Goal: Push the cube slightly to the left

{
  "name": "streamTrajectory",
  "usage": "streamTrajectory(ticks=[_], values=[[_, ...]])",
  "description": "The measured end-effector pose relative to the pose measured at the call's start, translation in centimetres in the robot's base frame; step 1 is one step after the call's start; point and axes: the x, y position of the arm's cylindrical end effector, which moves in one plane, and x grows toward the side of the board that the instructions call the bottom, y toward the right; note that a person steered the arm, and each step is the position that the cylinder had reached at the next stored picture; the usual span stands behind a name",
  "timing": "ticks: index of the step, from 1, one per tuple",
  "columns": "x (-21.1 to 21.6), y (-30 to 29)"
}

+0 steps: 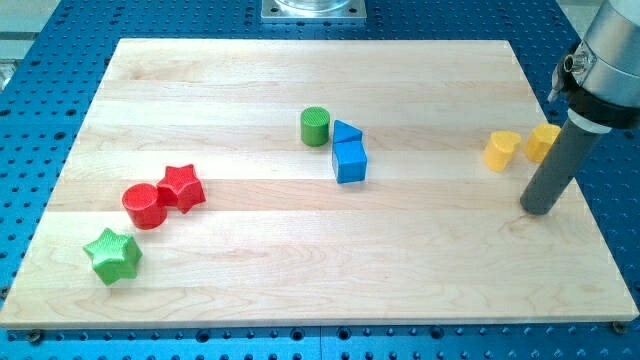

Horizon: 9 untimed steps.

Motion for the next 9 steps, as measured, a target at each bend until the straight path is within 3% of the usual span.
streamTrajectory(ticks=[2,3,5,7,9], values=[[-1.0,-1.1],[-2.4,-5.8],[-5.8,-8.0],[-6.8,-19.8],[-6.8,-12.1]])
